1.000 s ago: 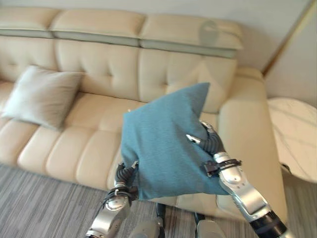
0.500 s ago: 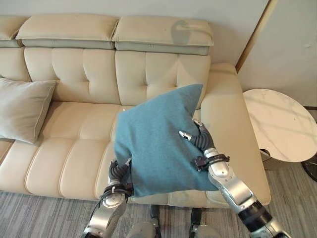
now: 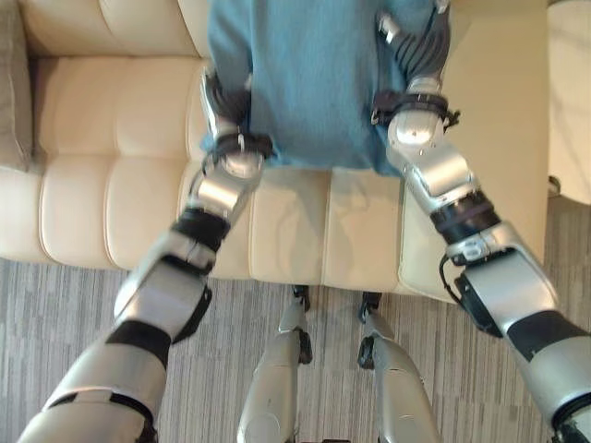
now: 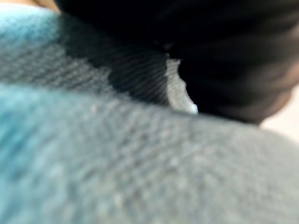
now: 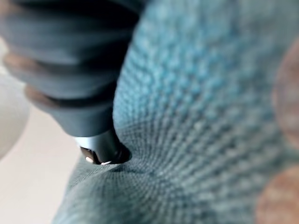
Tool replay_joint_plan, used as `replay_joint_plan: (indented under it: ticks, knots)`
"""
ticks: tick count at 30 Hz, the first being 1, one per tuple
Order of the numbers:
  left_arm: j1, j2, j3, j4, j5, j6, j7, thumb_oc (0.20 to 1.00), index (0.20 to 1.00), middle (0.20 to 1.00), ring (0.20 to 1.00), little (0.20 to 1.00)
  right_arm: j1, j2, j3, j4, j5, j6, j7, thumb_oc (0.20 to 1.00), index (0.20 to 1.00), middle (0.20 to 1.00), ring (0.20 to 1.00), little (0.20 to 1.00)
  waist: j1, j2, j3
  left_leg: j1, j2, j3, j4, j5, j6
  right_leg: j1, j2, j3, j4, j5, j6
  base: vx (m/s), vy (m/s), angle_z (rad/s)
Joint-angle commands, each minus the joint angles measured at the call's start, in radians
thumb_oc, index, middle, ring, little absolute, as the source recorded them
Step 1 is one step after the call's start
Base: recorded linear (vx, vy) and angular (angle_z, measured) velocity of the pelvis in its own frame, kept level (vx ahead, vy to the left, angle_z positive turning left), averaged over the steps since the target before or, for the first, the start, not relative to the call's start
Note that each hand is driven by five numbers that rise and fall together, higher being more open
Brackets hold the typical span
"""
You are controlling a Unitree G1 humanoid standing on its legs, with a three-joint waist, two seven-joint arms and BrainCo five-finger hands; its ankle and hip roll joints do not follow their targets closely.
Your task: Pick up all the scattered cushions and arrange them neatly on the sofa.
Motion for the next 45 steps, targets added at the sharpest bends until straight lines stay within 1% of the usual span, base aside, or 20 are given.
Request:
replay_joint_plan:
  ticks: [1, 2, 3, 4, 5, 8, 12, 18, 19, 20, 22, 23, 24, 25, 27, 28, 29, 36, 42, 45]
  knots:
    - [-0.270, -0.041, -0.082, -0.027, 0.196, -0.092, 0.014, 0.200, 0.200, 0.200, 0.200, 0.200, -0.170, 0.072, 0.112, -0.035, 0.025, -0.164, 0.019, 0.598, 0.598, 0.598, 0.598, 0.598, 0.003, -0.047, -0.004, -0.030, -0.022, -0.037, 0.157, -0.188, -0.066, -0.027, -0.054, 0.061, 0.008, -0.086, 0.073, 0.01, 0.077, 0.11]
    - [-0.345, -0.014, -0.109, 0.024, 0.325, -0.022, 0.099, 0.200, 0.200, 0.200, 0.200, 0.200, -0.225, 0.010, 0.125, -0.007, -0.013, -0.189, -0.021, 1.000, 1.000, 1.000, 1.000, 1.000, 0.011, -0.043, 0.007, -0.079, -0.024, -0.044, 0.179, -0.196, -0.065, -0.072, -0.058, 0.066, 0.023, -0.088, 0.078, 0.01, 0.049, 0.10]
    - [-0.349, -0.015, -0.109, 0.024, 0.326, -0.021, 0.100, 0.200, 0.200, 0.200, 0.200, 0.200, -0.229, 0.009, 0.125, -0.006, -0.014, -0.190, -0.022, 1.000, 1.000, 1.000, 1.000, 1.000, 0.012, -0.043, 0.005, -0.089, -0.025, -0.044, 0.182, -0.193, -0.063, -0.080, -0.059, 0.066, 0.024, -0.085, 0.077, 0.01, 0.044, 0.15]
    - [-0.392, 0.008, -0.138, 0.049, 0.383, -0.005, 0.110, 0.576, 0.576, 0.576, 0.576, 0.576, -0.269, -0.046, 0.163, 0.026, -0.057, -0.185, -0.030, 1.000, 1.000, 1.000, 1.000, 1.000, 0.009, -0.043, 0.014, -0.138, -0.027, -0.049, 0.206, -0.196, -0.061, -0.126, -0.063, 0.075, 0.044, -0.083, 0.079, 0.01, 0.028, 0.17]
    - [-0.403, 0.029, -0.137, 0.078, 0.391, 0.003, 0.118, 1.000, 1.000, 1.000, 1.000, 1.000, -0.287, -0.076, 0.183, 0.050, -0.072, -0.173, -0.030, 1.000, 1.000, 1.000, 1.000, 1.000, 0.010, -0.045, 0.017, -0.159, -0.027, -0.051, 0.220, -0.202, -0.061, -0.150, -0.063, 0.082, 0.060, -0.088, 0.079, 0.02, 0.041, 0.22]
    - [-0.409, 0.062, -0.157, 0.162, 0.391, 0.010, 0.102, 1.000, 1.000, 1.000, 1.000, 1.000, -0.306, -0.105, 0.227, 0.121, -0.118, -0.152, -0.043, 1.000, 1.000, 1.000, 1.000, 1.000, 0.006, -0.052, 0.010, -0.198, -0.029, -0.054, 0.233, -0.197, -0.056, -0.190, -0.063, 0.088, 0.069, -0.082, 0.077, 0.02, 0.025, 0.14]
    - [-0.354, 0.100, -0.153, 0.241, 0.419, 0.024, 0.099, 1.000, 1.000, 1.000, 1.000, 1.000, -0.266, -0.111, 0.195, 0.229, -0.197, -0.127, -0.129, 1.000, 1.000, 1.000, 1.000, 1.000, 0.006, -0.048, 0.013, -0.194, -0.034, -0.059, 0.228, -0.194, -0.051, -0.194, -0.060, 0.095, 0.072, -0.086, 0.075, 0.01, 0.006, 0.02]
    - [-0.229, 0.121, -0.079, 0.204, 0.368, -0.015, 0.033, 1.000, 1.000, 1.000, 1.000, 1.000, -0.181, -0.119, 0.133, 0.233, -0.181, -0.097, -0.094, 1.000, 1.000, 1.000, 1.000, 1.000, 0.005, -0.049, 0.016, -0.122, -0.036, -0.059, 0.195, -0.193, -0.052, -0.128, -0.054, 0.091, 0.054, -0.091, 0.071, 0.00, -0.014, 0.00]
    - [-0.101, 0.130, 0.022, 0.110, 0.265, -0.068, -0.011, 1.000, 1.000, 1.000, 1.000, 1.000, -0.084, -0.120, 0.065, 0.174, -0.169, -0.081, -0.055, 1.000, 1.000, 1.000, 1.000, 1.000, 0.008, -0.049, 0.023, -0.062, -0.036, -0.057, 0.177, -0.199, -0.055, -0.068, -0.050, 0.086, 0.039, -0.098, 0.071, 0.00, 0.000, 0.00]
    - [-0.095, 0.131, 0.025, 0.106, 0.265, -0.067, -0.011, 1.000, 1.000, 1.000, 1.000, 1.000, -0.079, -0.119, 0.065, 0.169, -0.170, -0.079, -0.055, 1.000, 1.000, 1.000, 1.000, 1.000, 0.006, -0.049, 0.021, -0.061, -0.037, -0.057, 0.174, -0.195, -0.054, -0.067, -0.051, 0.085, 0.035, -0.095, 0.070, 0.01, -0.028, -0.10]
    - [0.063, 0.109, 0.147, 0.015, 0.106, -0.125, -0.072, 1.000, 1.000, 1.000, 1.000, 1.000, 0.036, -0.091, 0.000, 0.081, -0.143, -0.058, -0.003, 1.000, 1.000, 1.000, 1.000, 1.000, 0.004, -0.051, 0.019, -0.001, -0.036, -0.052, 0.157, -0.199, -0.056, -0.006, -0.045, 0.080, 0.020, -0.099, 0.066, 0.02, -0.027, -0.12]
    - [0.195, 0.092, 0.223, -0.053, 0.002, -0.164, -0.139, 1.000, 1.000, 1.000, 1.000, 1.000, 0.149, -0.067, -0.048, 0.024, -0.120, -0.053, 0.041, 1.000, 1.000, 1.000, 1.000, 1.000, 0.001, -0.054, 0.014, 0.052, -0.032, -0.049, 0.147, -0.207, -0.056, 0.049, -0.041, 0.073, 0.003, -0.101, 0.061, 0.07, -0.037, -0.07]
    - [0.425, 0.061, 0.332, -0.173, -0.113, -0.205, -0.214, 1.000, 1.000, 1.000, 1.000, 1.000, 0.359, -0.021, -0.099, -0.068, -0.019, -0.068, 0.155, 1.000, 1.000, 1.000, 1.000, 1.000, -0.002, -0.066, -0.003, 0.138, -0.027, -0.043, 0.131, -0.222, -0.056, 0.131, -0.035, 0.063, -0.011, -0.109, 0.056, 0.06, -0.029, -0.07]
    - [0.431, 0.060, 0.333, -0.177, -0.113, -0.204, -0.214, 1.000, 1.000, 1.000, 1.000, 1.000, 0.364, -0.021, -0.099, -0.072, -0.019, -0.067, 0.155, 1.000, 1.000, 1.000, 1.000, 1.000, -0.003, -0.065, -0.006, 0.138, -0.027, -0.043, 0.129, -0.219, -0.055, 0.132, -0.036, 0.063, -0.015, -0.106, 0.056, 0.06, -0.013, -0.07]
    - [0.705, 0.001, 0.426, -0.332, -0.156, -0.223, -0.268, 1.000, 1.000, 1.000, 1.000, 1.000, 0.622, -0.009, -0.133, -0.166, 0.027, -0.068, 0.280, 1.000, 1.000, 1.000, 1.000, 1.000, -0.001, -0.079, -0.033, 0.239, -0.023, -0.040, 0.093, -0.227, -0.053, 0.226, -0.028, 0.054, -0.033, -0.117, 0.055, 0.08, -0.006, 0.00]
    - [0.709, 0.000, 0.426, -0.335, -0.155, -0.222, -0.268, 1.000, 1.000, 1.000, 1.000, 1.000, 0.626, -0.009, -0.133, -0.168, 0.026, -0.067, 0.280, 1.000, 1.000, 1.000, 1.000, 1.000, -0.002, -0.079, -0.035, 0.239, -0.024, -0.040, 0.089, -0.224, -0.052, 0.227, -0.029, 0.054, -0.037, -0.114, 0.055, 0.10, -0.013, 0.00]
    - [0.867, -0.060, 0.467, -0.391, -0.213, -0.231, -0.323, 1.000, 1.000, 1.000, 1.000, 1.000, 0.775, -0.015, -0.132, -0.196, 0.023, -0.053, 0.359, 1.000, 1.000, 1.000, 1.000, 1.000, 0.000, -0.089, -0.062, 0.310, -0.021, -0.037, 0.056, -0.224, -0.052, 0.294, -0.023, 0.049, -0.053, -0.120, 0.059, 0.04, 0.000, -0.01]
    - [1.208, -0.095, 0.508, -0.479, -0.081, -0.157, -0.489, 1.000, 1.000, 1.000, 1.000, 1.000, 1.143, -0.017, -0.238, -0.196, -0.039, -0.007, 0.498, 1.000, 1.000, 1.000, 1.000, 1.000, -0.008, -0.091, -0.166, 0.472, -0.024, -0.020, -0.052, -0.212, -0.042, 0.441, -0.007, 0.030, -0.141, -0.106, 0.076, 0.05, 0.058, -0.07]
    - [1.356, -0.102, 0.475, -0.395, 0.054, -0.096, -0.598, 1.000, 1.000, 1.000, 1.000, 1.000, 1.315, 0.015, -0.303, -0.088, -0.084, 0.012, 0.548, 1.000, 1.000, 1.000, 1.000, 1.000, -0.021, -0.091, -0.234, 0.553, -0.038, -0.003, -0.064, -0.240, -0.028, 0.521, -0.018, 0.027, -0.166, -0.089, 0.098, 0.00, 0.129, -0.02]
    - [1.390, -0.112, 0.462, -0.345, 0.097, -0.079, -0.617, 1.000, 1.000, 1.000, 1.000, 1.000, 1.376, 0.039, -0.327, -0.034, -0.093, 0.023, 0.567, 1.000, 1.000, 1.000, 1.000, 1.000, -0.032, -0.101, -0.242, 0.583, -0.045, 0.011, -0.064, -0.256, -0.017, 0.542, -0.024, 0.038, -0.159, -0.078, 0.112, -0.04, 0.191, -0.15]
